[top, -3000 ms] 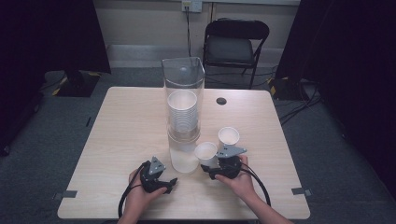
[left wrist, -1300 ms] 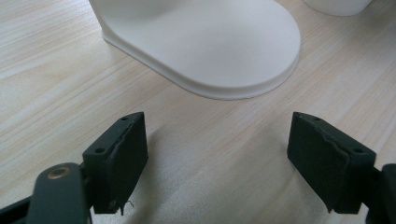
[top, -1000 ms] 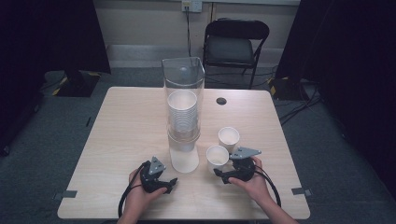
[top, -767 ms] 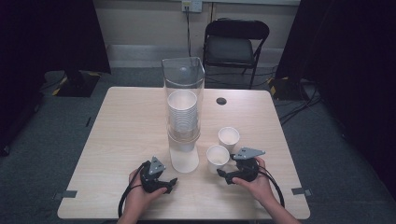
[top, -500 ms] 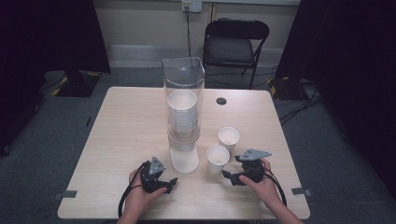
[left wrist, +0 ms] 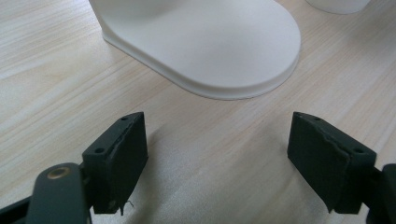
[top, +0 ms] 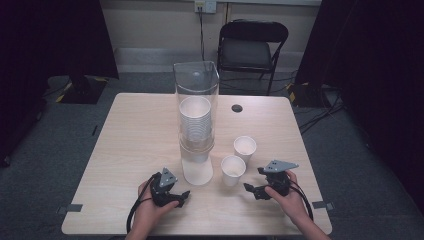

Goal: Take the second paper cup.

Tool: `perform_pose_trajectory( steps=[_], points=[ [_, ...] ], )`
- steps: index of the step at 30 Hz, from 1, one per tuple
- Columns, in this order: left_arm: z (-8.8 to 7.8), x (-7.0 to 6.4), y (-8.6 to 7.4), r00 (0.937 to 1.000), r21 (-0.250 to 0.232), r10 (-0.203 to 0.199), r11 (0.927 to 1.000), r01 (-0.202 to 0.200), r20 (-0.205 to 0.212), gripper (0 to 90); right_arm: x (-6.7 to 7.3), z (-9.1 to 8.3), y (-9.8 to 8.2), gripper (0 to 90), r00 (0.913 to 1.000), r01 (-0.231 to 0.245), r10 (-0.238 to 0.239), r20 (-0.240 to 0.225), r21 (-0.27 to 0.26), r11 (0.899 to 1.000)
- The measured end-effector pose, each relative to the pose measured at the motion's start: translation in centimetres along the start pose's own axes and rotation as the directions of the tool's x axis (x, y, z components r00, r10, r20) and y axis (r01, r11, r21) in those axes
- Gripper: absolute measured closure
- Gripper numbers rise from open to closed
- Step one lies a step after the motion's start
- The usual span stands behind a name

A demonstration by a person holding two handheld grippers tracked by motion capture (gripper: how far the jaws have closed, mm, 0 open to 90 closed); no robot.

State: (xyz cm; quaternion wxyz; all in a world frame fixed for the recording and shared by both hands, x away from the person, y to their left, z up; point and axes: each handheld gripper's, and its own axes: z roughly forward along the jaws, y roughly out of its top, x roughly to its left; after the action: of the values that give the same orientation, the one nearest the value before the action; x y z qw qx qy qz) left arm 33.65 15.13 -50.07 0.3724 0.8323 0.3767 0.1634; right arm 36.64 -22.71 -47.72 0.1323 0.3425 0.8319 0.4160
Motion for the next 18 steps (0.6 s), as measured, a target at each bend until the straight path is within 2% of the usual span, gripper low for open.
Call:
perform_pose_trajectory(
  steps=[11,18],
  points=[
    [0.0,0.0,0.0,1.0000,-0.001,-0.001,1.0000,0.001,0.000,19.6,-0.6,-1.2,-0.8,14.3,0.9999,0.010,-0.010,0.005,0.002,1.000],
    [0.0,0.0,0.0,1.0000,0.000,0.000,1.0000,0.000,0.000,19.7,-1.5,-2.0,-2.1,14.3,0.9997,-0.024,0.024,0.010,0.009,1.000]
  ],
)
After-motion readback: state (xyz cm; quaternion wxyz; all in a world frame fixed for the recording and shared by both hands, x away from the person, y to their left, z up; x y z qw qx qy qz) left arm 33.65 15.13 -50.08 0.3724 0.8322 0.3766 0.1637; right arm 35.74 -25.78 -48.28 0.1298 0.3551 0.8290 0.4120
